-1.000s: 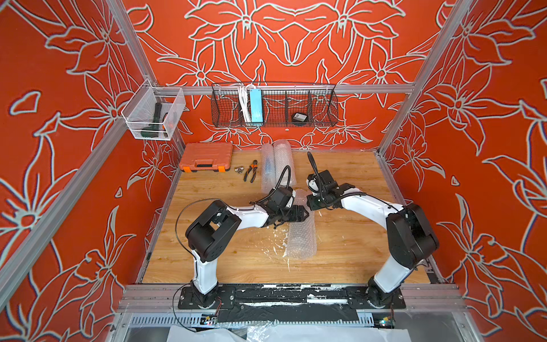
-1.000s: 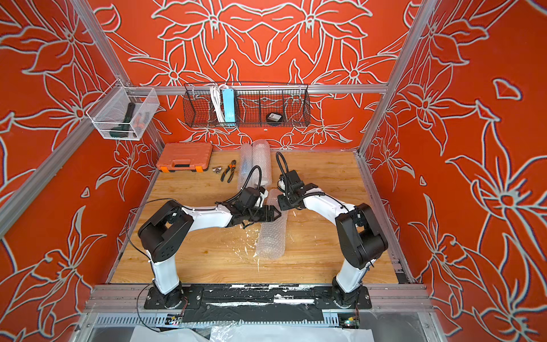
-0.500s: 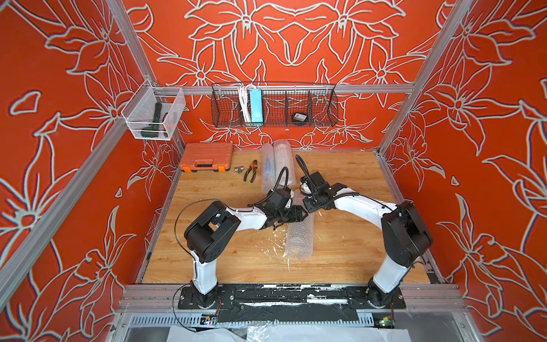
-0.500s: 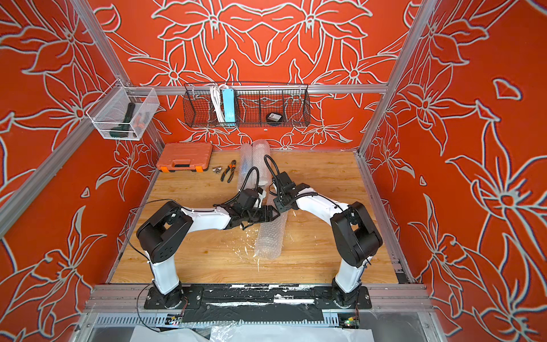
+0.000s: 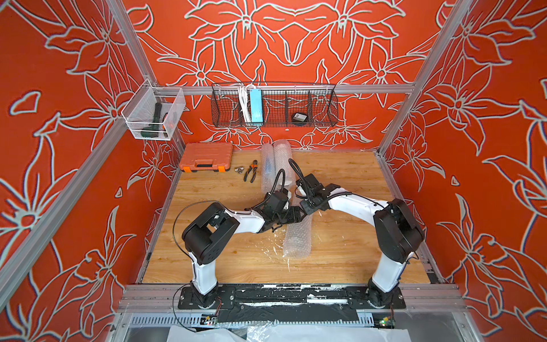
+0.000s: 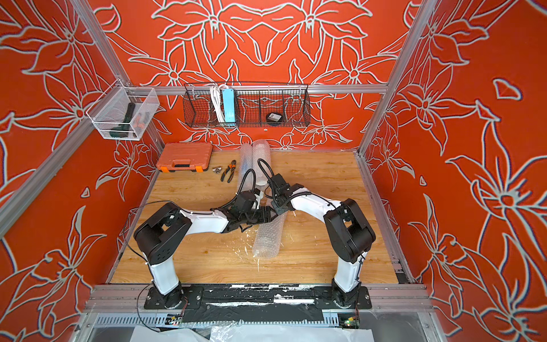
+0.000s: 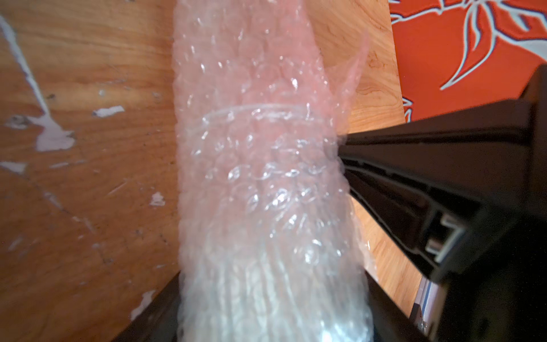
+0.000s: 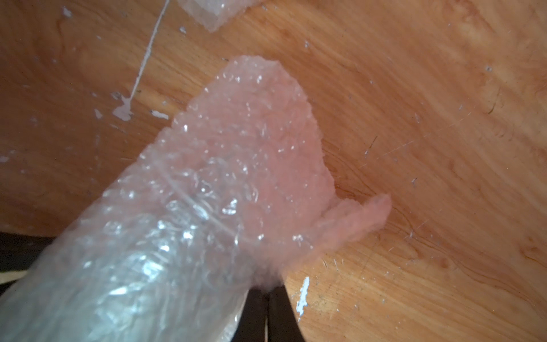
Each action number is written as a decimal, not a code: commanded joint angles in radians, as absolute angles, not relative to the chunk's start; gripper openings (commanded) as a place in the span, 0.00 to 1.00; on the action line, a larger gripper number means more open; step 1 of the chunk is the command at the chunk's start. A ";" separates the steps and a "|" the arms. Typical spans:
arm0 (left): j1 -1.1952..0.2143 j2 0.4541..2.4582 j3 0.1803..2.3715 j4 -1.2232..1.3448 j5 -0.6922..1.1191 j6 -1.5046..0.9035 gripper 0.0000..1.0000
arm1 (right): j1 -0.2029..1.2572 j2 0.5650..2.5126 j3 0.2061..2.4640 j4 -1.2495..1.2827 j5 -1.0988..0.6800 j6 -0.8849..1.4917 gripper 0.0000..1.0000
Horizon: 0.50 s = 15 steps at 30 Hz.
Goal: Unwrap the vase from the bubble wrap
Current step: Unwrap the bubble wrap at the center of the board.
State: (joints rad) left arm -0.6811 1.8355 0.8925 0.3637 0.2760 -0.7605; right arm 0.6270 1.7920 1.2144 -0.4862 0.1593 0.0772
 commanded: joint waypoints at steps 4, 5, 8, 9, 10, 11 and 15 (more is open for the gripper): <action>-0.687 1.818 0.815 0.215 0.195 -0.791 0.63 | 0.587 1.699 1.191 -0.456 0.228 0.105 0.00; -0.687 1.816 0.812 0.215 0.190 -0.793 0.63 | 0.581 1.685 1.180 -0.445 0.222 0.115 0.00; -0.687 1.814 0.805 0.211 0.186 -0.795 0.63 | 0.560 1.649 1.150 -0.414 0.205 0.138 0.00; -0.687 1.813 0.804 0.210 0.185 -0.795 0.63 | 0.553 1.643 1.145 -0.411 0.200 0.144 0.00; -0.687 1.812 0.802 0.210 0.185 -0.796 0.63 | 0.548 1.641 1.144 -0.411 0.196 0.149 0.00; -0.687 1.811 0.799 0.211 0.184 -0.797 0.63 | 0.540 1.643 1.143 -0.416 0.191 0.153 0.00; -0.687 1.800 0.793 0.214 0.185 -0.798 0.63 | 0.528 1.645 1.137 -0.416 0.169 0.166 0.00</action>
State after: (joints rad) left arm -0.6815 1.7992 0.8459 0.3817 0.2165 -0.8196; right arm 0.5602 1.6779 1.1355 -0.4706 0.1024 0.1448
